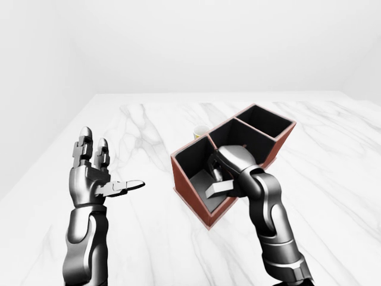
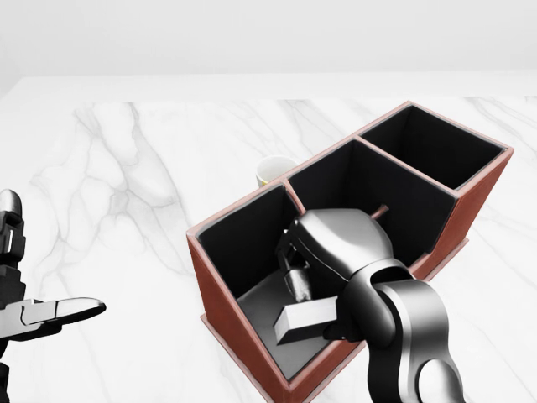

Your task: Pick up the book and place it in the left compartment of the caddy.

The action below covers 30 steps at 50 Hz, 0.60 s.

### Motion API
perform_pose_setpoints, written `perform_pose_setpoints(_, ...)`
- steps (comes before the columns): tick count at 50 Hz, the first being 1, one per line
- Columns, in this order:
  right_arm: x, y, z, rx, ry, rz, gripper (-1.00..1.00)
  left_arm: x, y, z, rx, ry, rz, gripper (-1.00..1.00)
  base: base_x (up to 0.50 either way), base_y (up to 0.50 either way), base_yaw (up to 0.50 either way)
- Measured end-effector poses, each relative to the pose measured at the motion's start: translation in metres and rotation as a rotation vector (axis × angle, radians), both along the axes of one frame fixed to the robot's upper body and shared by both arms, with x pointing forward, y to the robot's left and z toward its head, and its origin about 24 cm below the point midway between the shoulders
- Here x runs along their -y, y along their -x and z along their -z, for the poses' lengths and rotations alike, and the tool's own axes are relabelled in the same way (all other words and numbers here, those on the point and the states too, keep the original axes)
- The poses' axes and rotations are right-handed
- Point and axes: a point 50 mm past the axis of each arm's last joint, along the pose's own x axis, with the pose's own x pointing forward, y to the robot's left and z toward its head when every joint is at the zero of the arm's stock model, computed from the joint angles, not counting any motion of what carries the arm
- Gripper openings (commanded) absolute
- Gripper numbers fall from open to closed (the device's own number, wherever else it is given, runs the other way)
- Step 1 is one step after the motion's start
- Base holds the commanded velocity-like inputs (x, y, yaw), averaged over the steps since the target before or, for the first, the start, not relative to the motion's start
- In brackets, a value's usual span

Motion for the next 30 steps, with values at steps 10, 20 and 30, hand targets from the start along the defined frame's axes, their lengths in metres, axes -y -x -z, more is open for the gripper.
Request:
perform_pose_setpoints(10, -0.0039, -0.0030, 0.0053, -0.028, 0.001, -0.012, -1.00, 0.0006, -0.0003, 0.0004, -0.002, -0.003, 0.002, 1.00, 0.00, 0.00, 0.00)
perform_pose_setpoints(20, -0.0072, -0.0060, 0.0062, -0.036, 0.008, -0.018, -1.00, 0.0005, -0.0006, 0.0009, -0.006, -0.007, 0.001, 1.00, 0.00, 0.00, 0.00)
perform_pose_setpoints(30, -0.0076, -0.0099, 0.0086, -0.047, 0.030, -0.011, -1.00, 0.0001, -0.0010, 0.0014, -0.009, -0.008, 0.000, 1.00, 0.00, 0.00, 0.00)
